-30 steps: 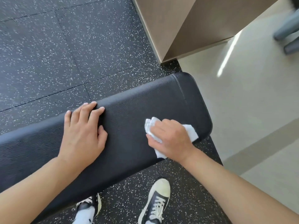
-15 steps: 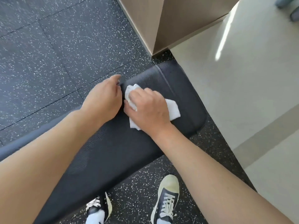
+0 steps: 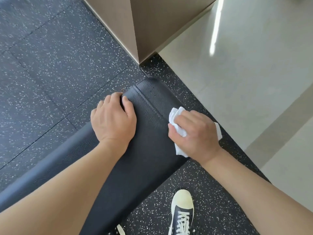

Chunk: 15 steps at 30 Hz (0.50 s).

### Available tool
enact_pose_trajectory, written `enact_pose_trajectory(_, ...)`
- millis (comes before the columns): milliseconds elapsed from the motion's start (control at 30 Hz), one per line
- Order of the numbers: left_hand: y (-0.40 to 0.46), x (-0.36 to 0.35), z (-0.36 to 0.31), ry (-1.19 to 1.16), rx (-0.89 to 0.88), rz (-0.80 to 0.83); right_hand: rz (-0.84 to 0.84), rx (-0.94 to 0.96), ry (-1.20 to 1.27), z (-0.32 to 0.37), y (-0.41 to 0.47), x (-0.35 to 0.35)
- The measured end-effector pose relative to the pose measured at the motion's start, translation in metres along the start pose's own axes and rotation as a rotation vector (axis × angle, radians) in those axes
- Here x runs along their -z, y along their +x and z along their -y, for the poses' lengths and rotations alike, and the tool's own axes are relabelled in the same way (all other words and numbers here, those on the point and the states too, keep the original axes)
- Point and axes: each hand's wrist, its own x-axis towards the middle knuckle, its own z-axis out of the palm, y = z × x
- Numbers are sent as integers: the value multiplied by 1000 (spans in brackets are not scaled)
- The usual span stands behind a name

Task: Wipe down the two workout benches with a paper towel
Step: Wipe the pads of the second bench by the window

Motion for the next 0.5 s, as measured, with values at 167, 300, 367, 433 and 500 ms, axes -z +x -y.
enact_pose_trajectory(167,2,-2,-3,26,4,7,73,-27,78,30,109,-44)
enact_pose_trajectory(300,3,-3,-4,46,2,9,281,-64,15,36,174,-78)
enact_pose_trajectory(367,4,-4,-3,59,-4,17,288,-53,44,32,173,-81)
enact_pose_trajectory(433,4,-4,-3,67,-13,22,161,-3,91,25,149,-67)
enact_pose_trajectory(500,4,-4,-2,71,-13,27,71,44,126,12,105,-45)
